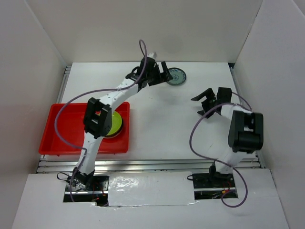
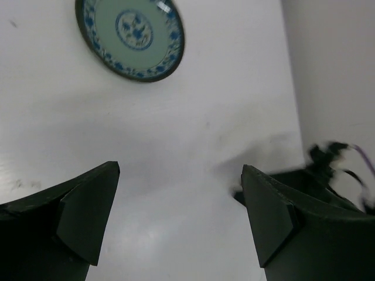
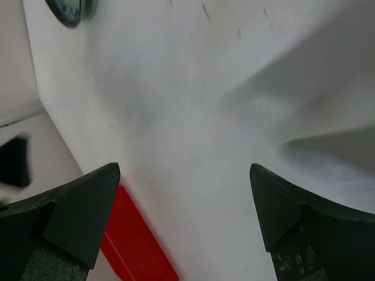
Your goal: Place the plates into the plastic bin on the countertop
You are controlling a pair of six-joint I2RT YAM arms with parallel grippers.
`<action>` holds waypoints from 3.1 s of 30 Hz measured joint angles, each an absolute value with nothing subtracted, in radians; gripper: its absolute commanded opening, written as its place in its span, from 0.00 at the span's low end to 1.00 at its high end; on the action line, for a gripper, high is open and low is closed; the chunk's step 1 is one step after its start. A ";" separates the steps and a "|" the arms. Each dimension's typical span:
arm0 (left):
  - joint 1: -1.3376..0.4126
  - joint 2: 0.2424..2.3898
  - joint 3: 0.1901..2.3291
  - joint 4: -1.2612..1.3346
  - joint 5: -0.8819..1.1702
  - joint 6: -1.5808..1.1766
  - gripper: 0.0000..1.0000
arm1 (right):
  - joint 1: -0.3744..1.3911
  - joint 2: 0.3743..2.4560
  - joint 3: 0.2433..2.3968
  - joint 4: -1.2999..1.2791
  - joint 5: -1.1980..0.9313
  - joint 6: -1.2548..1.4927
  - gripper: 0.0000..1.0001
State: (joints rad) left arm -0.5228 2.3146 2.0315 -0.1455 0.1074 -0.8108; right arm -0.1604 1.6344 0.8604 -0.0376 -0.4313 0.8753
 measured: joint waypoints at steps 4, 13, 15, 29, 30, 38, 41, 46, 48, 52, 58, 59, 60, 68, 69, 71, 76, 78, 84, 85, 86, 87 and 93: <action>-0.571 2.046 2.041 -0.354 -0.045 -0.738 0.99 | -0.153 1.850 1.058 -0.033 -0.429 0.905 1.00; -0.522 1.428 1.780 -0.683 -0.339 -0.707 0.99 | -0.117 2.175 1.490 -0.090 -0.427 0.944 0.99; -0.480 1.333 1.688 -0.727 -0.373 -0.697 0.99 | -0.107 2.234 1.595 -0.138 -0.422 0.945 0.98; -0.360 0.905 1.335 -0.954 -0.397 -0.596 0.99 | -0.062 2.606 2.291 -0.533 -0.408 0.892 0.72; -0.358 0.890 1.335 -0.961 -0.395 -0.587 0.99 | -0.062 2.613 2.302 -0.544 -0.418 0.895 0.71; -0.349 0.855 1.315 -0.965 -0.372 -0.544 0.99 | -0.031 2.667 2.388 -0.589 -0.450 0.924 0.65; -0.348 0.859 1.298 -0.965 -0.355 -0.524 0.99 | -0.015 2.668 2.388 -0.600 -0.440 0.933 0.58; -0.347 0.855 1.277 -0.962 -0.332 -0.501 0.99 | 0.014 2.671 2.388 -0.613 -0.427 0.949 0.45; -0.347 0.846 1.273 -0.960 -0.330 -0.497 0.99 | 0.022 2.671 2.387 -0.620 -0.419 0.953 0.40; -0.345 0.823 1.271 -0.958 -0.330 -0.491 0.99 | 0.031 2.671 2.383 -0.630 -0.397 0.955 0.28; -0.343 0.807 1.271 -0.957 -0.330 -0.471 0.99 | 0.033 2.671 2.368 -0.628 -0.392 0.971 0.04; -0.343 0.805 1.270 -0.955 -0.330 -0.470 0.99 | 0.033 2.670 2.362 -0.621 -0.398 0.978 0.00; -0.343 0.802 1.267 -0.952 -0.330 -0.470 0.99 | 0.032 2.667 2.355 -0.613 -0.403 0.991 0.00; -0.343 0.800 1.255 -0.937 -0.334 -0.468 0.99 | 0.035 2.498 2.050 -0.479 -0.395 1.032 0.00; -0.343 0.796 1.251 -0.931 -0.336 -0.468 0.99 | 0.037 2.457 1.989 -0.462 -0.389 1.032 0.00; -0.343 0.780 1.230 -0.913 -0.340 -0.469 0.99 | 0.047 2.389 1.911 -0.453 -0.379 1.026 0.00; -0.343 0.707 1.163 -0.881 -0.340 -0.471 0.99 | 0.134 2.188 1.798 -0.421 -0.344 0.982 0.00; -0.343 0.682 1.151 -0.878 -0.339 -0.473 0.99 | 0.191 2.113 1.795 -0.406 -0.347 0.960 0.00; -0.343 0.681 1.152 -0.867 -0.312 -0.483 0.99 | 0.385 2.041 1.853 -0.379 -0.382 0.891 0.00; -0.343 0.681 1.152 -0.867 -0.306 -0.488 0.99 | 0.422 2.041 1.845 -0.368 -0.394 0.887 0.00; -0.343 0.678 1.152 -0.867 -0.300 -0.498 0.99 | 0.458 2.040 1.829 -0.355 -0.406 0.884 0.00; -0.343 0.676 1.152 -0.867 -0.295 -0.503 0.99 | 0.495 2.041 1.807 -0.345 -0.417 0.884 0.00; -0.343 0.655 1.159 -0.873 -0.274 -0.517 0.99 | 0.657 2.039 1.596 -0.244 -0.496 0.901 0.00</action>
